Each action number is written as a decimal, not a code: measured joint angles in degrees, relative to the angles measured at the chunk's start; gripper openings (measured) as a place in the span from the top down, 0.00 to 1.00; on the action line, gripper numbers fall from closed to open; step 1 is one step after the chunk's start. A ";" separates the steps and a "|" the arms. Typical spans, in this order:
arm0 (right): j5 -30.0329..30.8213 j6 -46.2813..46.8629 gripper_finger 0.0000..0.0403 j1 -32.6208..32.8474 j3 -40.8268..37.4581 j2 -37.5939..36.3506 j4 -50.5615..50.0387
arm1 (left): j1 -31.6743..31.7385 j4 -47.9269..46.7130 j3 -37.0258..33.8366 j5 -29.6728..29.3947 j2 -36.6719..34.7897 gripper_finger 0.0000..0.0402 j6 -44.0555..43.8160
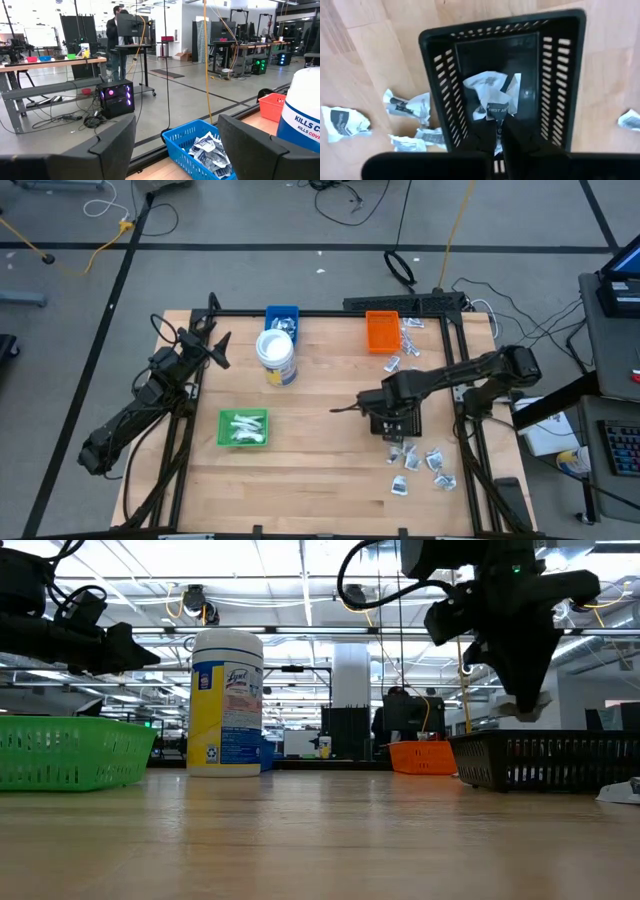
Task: Pick & Place First Aid Supplies
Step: Put the gray towelette pack into the black bin
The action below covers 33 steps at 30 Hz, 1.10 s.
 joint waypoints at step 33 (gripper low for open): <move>4.05 4.95 0.61 -0.14 -6.58 4.24 9.93 | -0.02 0.00 0.00 0.00 0.02 0.32 0.00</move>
